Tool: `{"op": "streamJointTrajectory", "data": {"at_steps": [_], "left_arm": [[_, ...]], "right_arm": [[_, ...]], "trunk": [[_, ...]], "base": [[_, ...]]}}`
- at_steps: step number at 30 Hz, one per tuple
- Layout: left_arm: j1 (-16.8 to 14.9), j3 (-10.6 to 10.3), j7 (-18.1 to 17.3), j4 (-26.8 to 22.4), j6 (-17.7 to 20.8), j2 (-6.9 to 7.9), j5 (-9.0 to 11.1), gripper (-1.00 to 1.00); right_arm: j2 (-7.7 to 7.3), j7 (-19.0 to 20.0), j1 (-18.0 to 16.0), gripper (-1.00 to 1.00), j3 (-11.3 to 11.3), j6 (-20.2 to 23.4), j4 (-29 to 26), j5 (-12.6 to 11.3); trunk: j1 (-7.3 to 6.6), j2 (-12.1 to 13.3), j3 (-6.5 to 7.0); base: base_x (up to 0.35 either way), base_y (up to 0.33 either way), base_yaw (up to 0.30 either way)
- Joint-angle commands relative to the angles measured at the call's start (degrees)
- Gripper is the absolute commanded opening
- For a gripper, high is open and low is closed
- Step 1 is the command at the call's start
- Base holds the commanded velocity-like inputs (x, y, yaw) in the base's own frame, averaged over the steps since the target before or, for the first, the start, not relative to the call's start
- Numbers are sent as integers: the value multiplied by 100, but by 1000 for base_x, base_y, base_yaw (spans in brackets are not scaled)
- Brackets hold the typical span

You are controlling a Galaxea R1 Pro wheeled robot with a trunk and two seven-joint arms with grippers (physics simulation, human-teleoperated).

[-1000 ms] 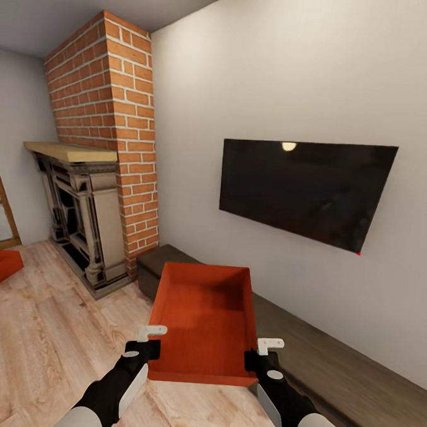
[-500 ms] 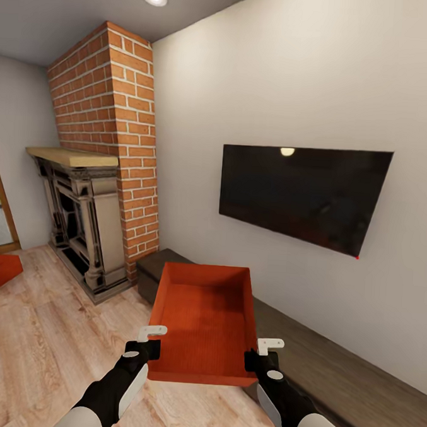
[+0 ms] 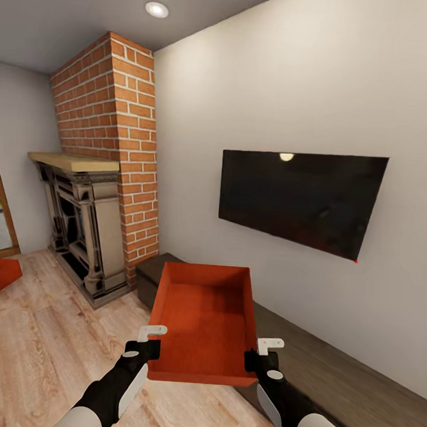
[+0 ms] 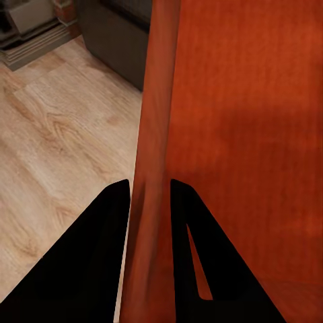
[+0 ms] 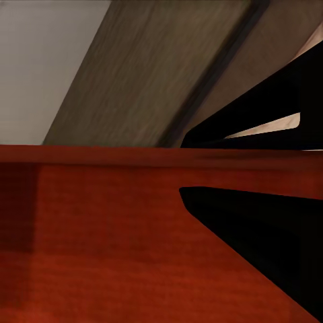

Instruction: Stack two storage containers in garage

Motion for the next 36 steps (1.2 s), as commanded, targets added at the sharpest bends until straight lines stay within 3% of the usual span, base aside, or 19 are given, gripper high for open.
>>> {"op": "streamJointTrajectory", "data": {"at_steps": [1,36], "left_arm": [[1,-48,249,-5,47,13,-22,-100],[1,-47,249,-15,47,13,-22,-100]], "right_arm": [[-2,-23,-12,-100,-8,-19,-17,-39],[-2,-20,-12,-100,-10,-14,-17,-39]], "trunk": [[1,-6,1],[1,-6,297]], "base": [[0,0,0],[0,0,0]]}}
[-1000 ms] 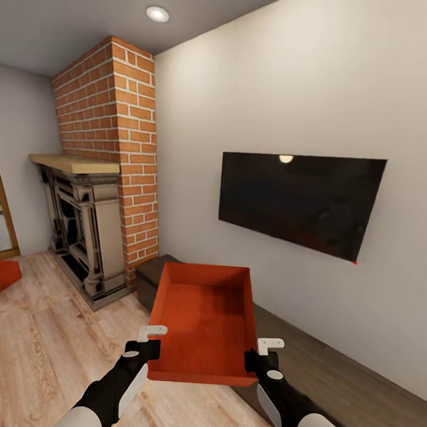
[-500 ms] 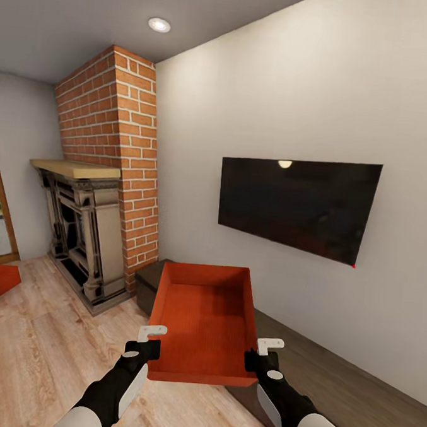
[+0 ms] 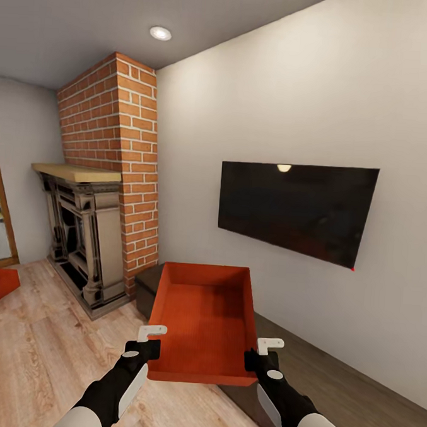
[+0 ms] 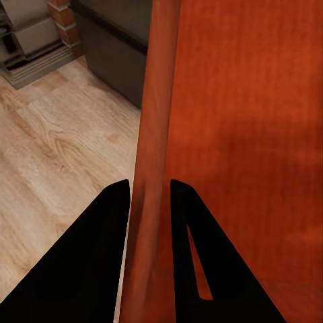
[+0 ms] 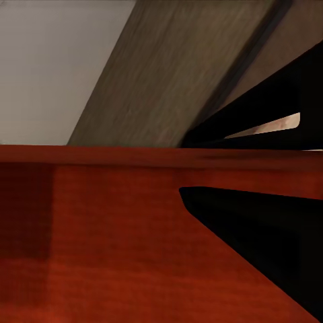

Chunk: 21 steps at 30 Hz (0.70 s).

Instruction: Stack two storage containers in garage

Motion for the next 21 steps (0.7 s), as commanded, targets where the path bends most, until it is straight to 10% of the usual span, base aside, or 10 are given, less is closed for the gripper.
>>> {"op": "streamJointTrajectory", "data": {"at_steps": [1,21], "left_arm": [[0,-40,239,-11,46,12,-38,-100],[0,-46,239,-26,46,12,-38,-100]], "right_arm": [[-2,-22,-12,-100,-6,-18,-10,-49],[3,-26,-12,-100,-2,-14,-10,-58]], "trunk": [[1,-7,-8],[1,-7,-5]], "base": [[0,0,0],[0,0,0]]}}
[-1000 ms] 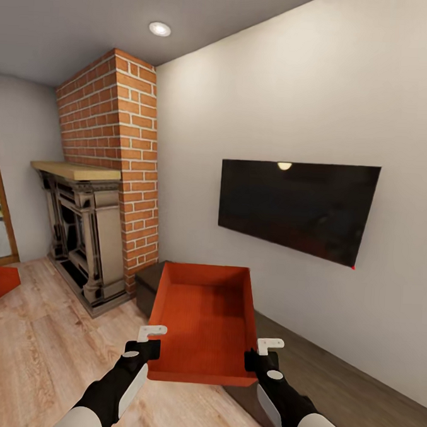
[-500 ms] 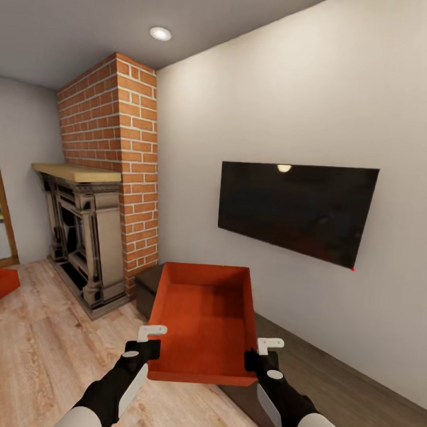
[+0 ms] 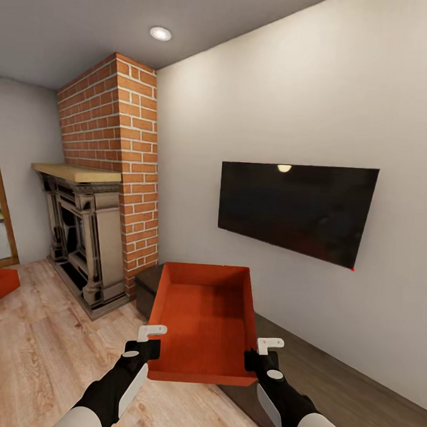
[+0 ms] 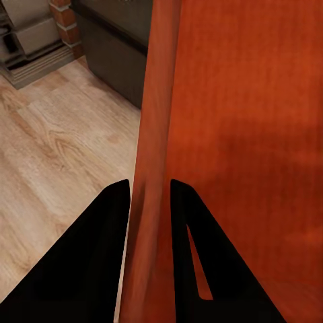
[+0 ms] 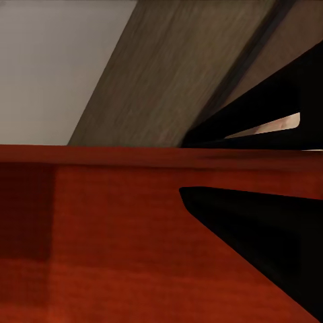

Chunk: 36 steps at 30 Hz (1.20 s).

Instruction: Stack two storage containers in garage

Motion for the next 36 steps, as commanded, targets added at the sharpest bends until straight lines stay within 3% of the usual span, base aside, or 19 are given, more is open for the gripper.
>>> {"op": "streamJointTrajectory", "data": {"at_steps": [1,36], "left_arm": [[-1,-27,216,-15,46,10,-69,-100],[-1,-25,216,-7,46,1,-69,-100]], "right_arm": [[-2,-20,-10,-100,3,-21,-4,-72],[3,-32,-10,-100,11,-27,31,-72]], "trunk": [[1,-7,-9],[1,-7,-9]], "base": [[0,0,0],[0,0,262]]}}
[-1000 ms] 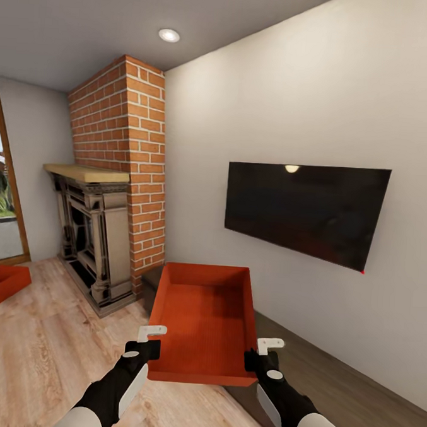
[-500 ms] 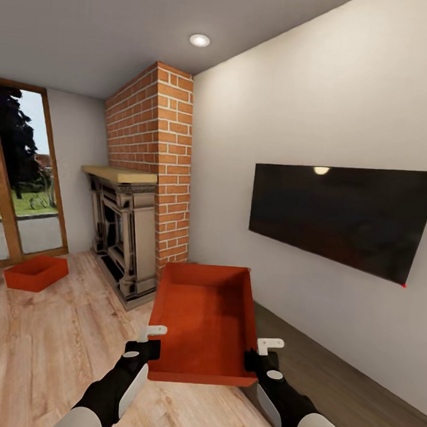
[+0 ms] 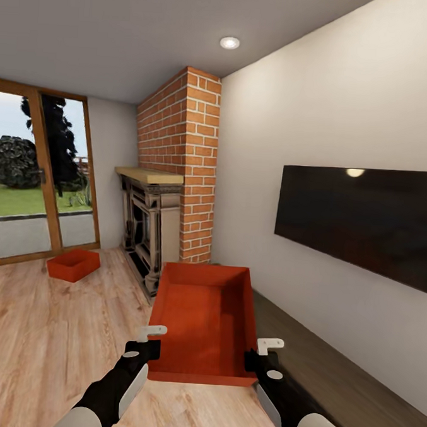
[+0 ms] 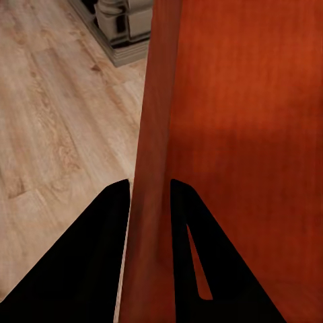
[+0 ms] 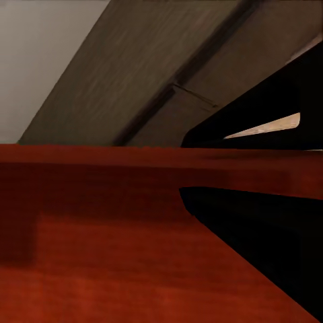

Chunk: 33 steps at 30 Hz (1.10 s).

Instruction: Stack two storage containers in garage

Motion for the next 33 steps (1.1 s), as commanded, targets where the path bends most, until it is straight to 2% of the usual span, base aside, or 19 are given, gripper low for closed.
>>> {"op": "streamJointTrajectory", "data": {"at_steps": [1,33], "left_arm": [[-4,-12,187,-18,44,6,-97,-100],[-4,-15,187,-13,44,14,-97,-100]], "right_arm": [[0,-29,-7,-100,10,-21,3,-87],[0,-28,-7,-100,12,-17,3,-78]], "trunk": [[1,-8,-9],[1,-8,-9]], "base": [[0,0,271],[0,0,270]]}}
